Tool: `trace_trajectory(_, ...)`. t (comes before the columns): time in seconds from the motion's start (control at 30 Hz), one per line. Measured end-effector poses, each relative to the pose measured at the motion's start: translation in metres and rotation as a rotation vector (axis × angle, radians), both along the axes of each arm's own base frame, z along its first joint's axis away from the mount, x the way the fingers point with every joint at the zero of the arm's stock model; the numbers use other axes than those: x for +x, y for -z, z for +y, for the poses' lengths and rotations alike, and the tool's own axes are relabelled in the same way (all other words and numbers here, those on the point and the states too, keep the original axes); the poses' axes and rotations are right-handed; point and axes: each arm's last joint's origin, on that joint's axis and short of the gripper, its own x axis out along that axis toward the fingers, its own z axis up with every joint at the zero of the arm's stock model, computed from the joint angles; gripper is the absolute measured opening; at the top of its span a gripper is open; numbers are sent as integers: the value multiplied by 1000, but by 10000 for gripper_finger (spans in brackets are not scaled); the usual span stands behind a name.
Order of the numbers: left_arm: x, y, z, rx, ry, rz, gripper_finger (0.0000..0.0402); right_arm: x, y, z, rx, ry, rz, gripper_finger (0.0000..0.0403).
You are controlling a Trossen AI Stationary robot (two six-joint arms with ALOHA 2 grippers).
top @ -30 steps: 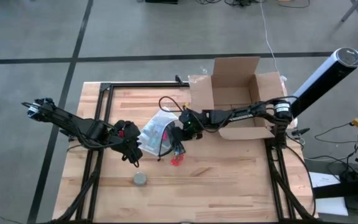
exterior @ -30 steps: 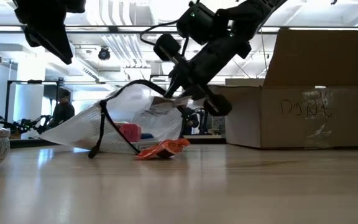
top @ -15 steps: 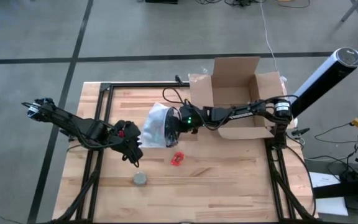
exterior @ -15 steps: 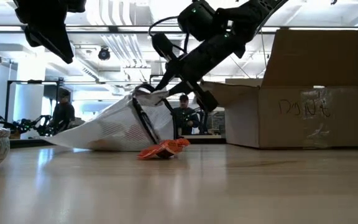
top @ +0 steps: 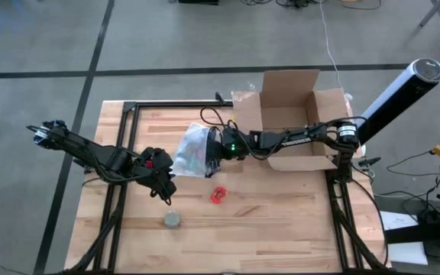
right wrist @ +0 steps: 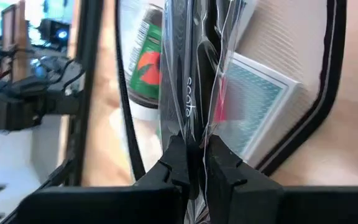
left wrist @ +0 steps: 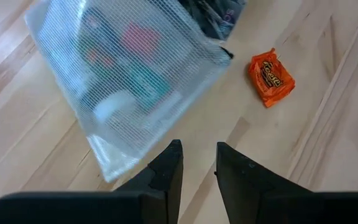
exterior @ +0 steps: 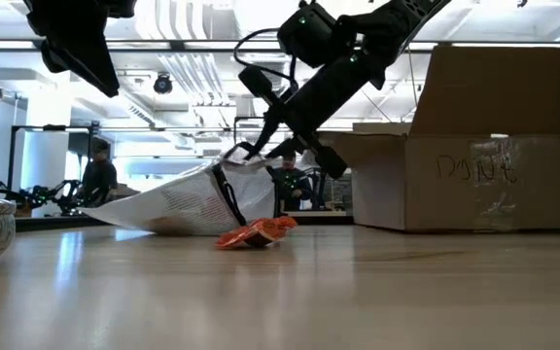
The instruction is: Unpack boxes
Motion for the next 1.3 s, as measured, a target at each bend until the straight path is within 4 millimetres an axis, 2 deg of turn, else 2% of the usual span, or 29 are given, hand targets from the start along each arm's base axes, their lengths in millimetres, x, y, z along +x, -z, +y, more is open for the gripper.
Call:
trace_trajectory(0.23,1,0,0,12,5,-8,85,-3,2,-6,-36,11,37,10)
trace_trajectory(0.4,3,8,2,147,2,-4,92,-3,2,-8,-63,11,43,10)
trace_trajectory(0.5,8,20,3,228,43,-1,94,-3,2,-8,-65,14,44,10)
trace_trajectory(0.7,22,59,2,328,195,12,97,-3,2,-9,-75,11,46,10)
trace_trajectory(1.0,45,98,3,453,347,87,137,-4,2,-12,-78,11,47,9)
trace_trajectory(1.2,58,114,5,481,325,142,168,-4,2,-12,-78,12,47,9)
trace_trajectory(1.3,67,116,8,505,297,159,168,-4,2,-12,-79,10,47,9)
